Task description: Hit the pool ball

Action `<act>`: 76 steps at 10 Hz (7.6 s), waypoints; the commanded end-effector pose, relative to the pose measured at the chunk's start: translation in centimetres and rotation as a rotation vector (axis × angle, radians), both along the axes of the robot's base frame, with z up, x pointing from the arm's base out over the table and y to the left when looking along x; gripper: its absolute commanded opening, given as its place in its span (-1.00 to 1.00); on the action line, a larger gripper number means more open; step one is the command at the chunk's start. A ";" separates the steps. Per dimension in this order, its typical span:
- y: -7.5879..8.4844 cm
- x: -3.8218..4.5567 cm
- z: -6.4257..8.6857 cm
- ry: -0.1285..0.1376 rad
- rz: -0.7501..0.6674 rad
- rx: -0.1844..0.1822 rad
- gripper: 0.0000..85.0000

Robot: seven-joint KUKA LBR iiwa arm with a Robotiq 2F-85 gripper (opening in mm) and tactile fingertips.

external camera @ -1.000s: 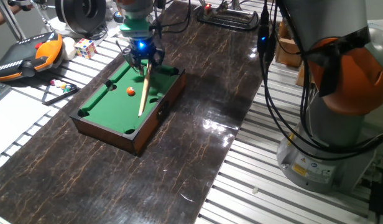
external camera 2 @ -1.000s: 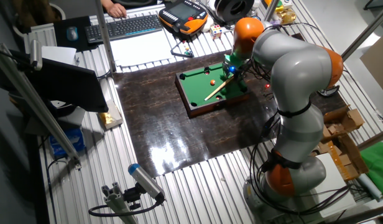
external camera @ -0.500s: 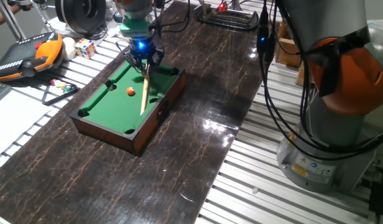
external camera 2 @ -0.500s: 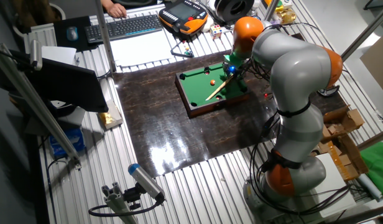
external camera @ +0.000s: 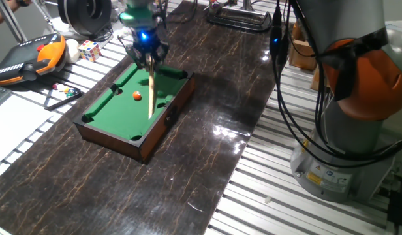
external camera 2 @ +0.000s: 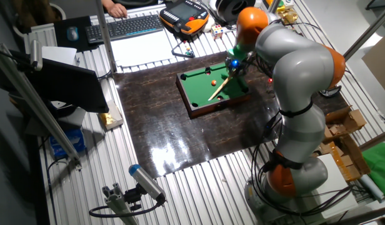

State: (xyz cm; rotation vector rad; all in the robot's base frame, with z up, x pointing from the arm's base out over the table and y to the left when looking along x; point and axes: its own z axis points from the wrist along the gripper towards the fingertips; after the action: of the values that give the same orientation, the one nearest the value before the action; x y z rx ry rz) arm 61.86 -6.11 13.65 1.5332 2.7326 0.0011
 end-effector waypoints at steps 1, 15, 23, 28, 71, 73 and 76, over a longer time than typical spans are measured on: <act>-0.1 0.14 0.3 0.001 -0.003 0.000 -0.98; 0.8 -0.42 3.0 0.040 0.093 0.003 -0.98; 0.8 -0.42 3.0 -0.006 -0.140 -0.072 -0.98; -5.3 2.59 4.2 -0.004 -0.143 -0.057 -0.98; -3.7 3.39 3.4 -0.086 -0.167 -0.194 -0.98; -4.3 4.01 3.4 -0.107 -0.184 -0.193 -0.98; -3.7 4.24 3.0 -0.144 -0.215 -0.213 -0.98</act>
State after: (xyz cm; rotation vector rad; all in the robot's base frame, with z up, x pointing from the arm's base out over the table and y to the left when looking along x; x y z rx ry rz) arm 66.05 -9.68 16.51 1.6816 2.3575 -0.1676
